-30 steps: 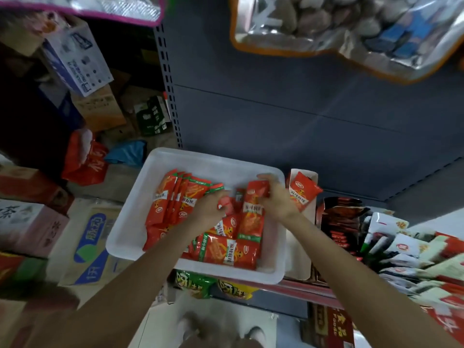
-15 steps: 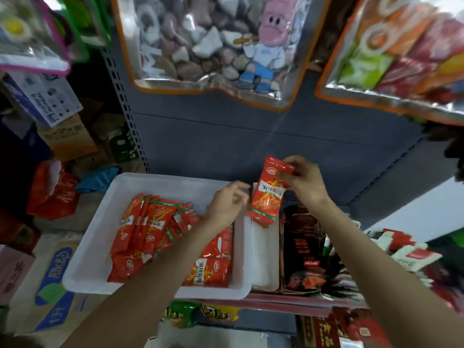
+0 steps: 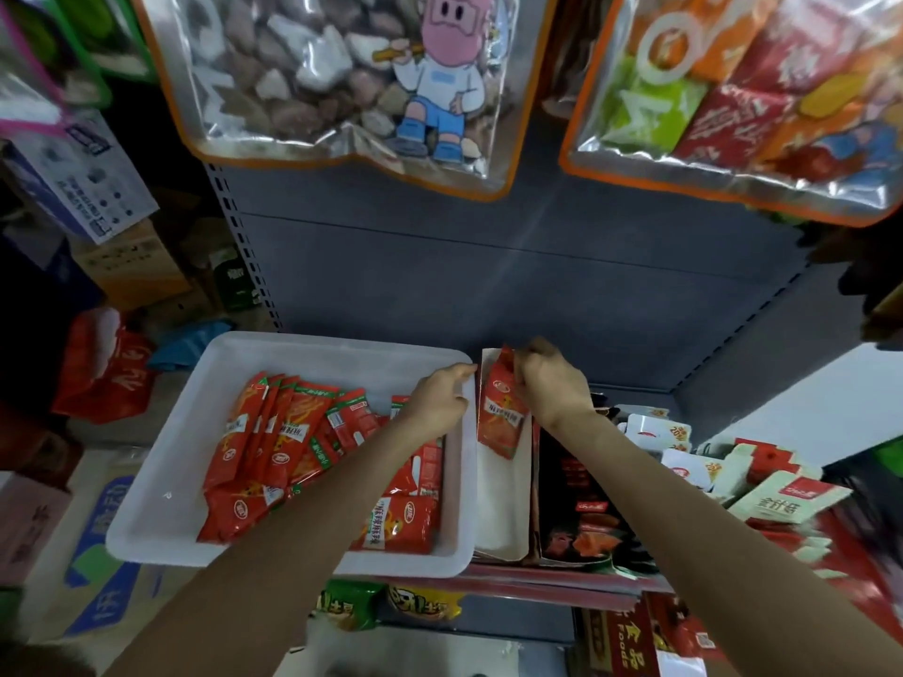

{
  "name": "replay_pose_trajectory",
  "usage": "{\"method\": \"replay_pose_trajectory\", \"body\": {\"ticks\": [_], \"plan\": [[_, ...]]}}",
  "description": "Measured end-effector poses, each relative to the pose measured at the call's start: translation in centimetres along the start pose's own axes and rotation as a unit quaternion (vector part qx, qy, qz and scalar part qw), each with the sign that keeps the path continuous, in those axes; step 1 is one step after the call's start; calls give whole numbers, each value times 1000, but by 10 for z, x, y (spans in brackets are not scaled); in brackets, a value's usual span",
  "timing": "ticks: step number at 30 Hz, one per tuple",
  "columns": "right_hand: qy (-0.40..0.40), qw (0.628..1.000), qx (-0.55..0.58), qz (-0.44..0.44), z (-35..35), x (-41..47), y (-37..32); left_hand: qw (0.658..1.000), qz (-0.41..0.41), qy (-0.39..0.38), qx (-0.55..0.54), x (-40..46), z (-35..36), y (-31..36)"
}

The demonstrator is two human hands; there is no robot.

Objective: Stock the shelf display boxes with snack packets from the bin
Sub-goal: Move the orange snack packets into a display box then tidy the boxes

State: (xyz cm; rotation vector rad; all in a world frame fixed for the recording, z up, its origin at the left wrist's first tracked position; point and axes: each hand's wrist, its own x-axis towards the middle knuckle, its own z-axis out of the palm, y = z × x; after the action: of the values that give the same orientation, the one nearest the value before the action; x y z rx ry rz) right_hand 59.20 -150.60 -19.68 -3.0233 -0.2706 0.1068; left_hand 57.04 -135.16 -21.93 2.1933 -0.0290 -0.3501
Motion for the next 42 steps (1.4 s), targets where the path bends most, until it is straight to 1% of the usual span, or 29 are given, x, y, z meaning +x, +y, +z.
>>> {"method": "replay_pose_trajectory", "body": {"ticks": [3, 9, 12, 14, 15, 17, 20, 23, 26, 29, 31, 34, 37, 39, 41, 42], "plan": [[3, 1000, -26, 2, 1, 1, -1, 1000, 2, 0, -7, -4, 0, -4], [1, 1000, -3, 7, -2, 1, -5, 999, 10, 32, -14, -22, -12, -19], [34, 999, 8, 4, -2, -4, -14, 998, 11, 59, -9, -35, -25, -36], [57, 997, 56, -11, 0, -8, -28, 997, 10, 71, 20, -42, -35, -51], [54, 994, 91, -23, 2, -11, -38, 996, 7, 76, 39, -44, -40, -58], [21, 988, 142, -59, 9, -14, -60, 993, -1, 82, 84, -47, -48, -73], [-78, 984, 142, -80, 33, -12, -95, 988, -15, 58, 145, -49, -56, -98], [-160, 975, 150, -37, 66, -11, -120, 980, -21, -2, 197, -52, -59, -120], [-199, 970, 142, -6, 93, -17, -133, 975, -35, -52, 214, -58, -60, -137], [-182, 969, 168, 12, 102, -18, -137, 976, -37, -82, 198, -65, -64, -143], [-159, 962, 220, 11, 93, -14, -136, 984, -28, -70, 164, -69, -69, -141], [-95, 934, 343, -13, 64, -7, -128, 994, -21, -33, 103, -74, -77, -131], [-37, 892, 449, -33, 33, -3, -116, 998, 5, 41, 36, -69, -79, -114], [-3, 871, 492, -6, 16, -3, -105, 997, 21, 77, -7, -62, -78, -98], [22, 853, 522, 9, 1, -5, -89, 996, 28, 80, -38, -54, -73, -81], [35, 857, 515, 6, -5, -5, -80, 995, 34, 78, -58, -49, -69, -73]]}}
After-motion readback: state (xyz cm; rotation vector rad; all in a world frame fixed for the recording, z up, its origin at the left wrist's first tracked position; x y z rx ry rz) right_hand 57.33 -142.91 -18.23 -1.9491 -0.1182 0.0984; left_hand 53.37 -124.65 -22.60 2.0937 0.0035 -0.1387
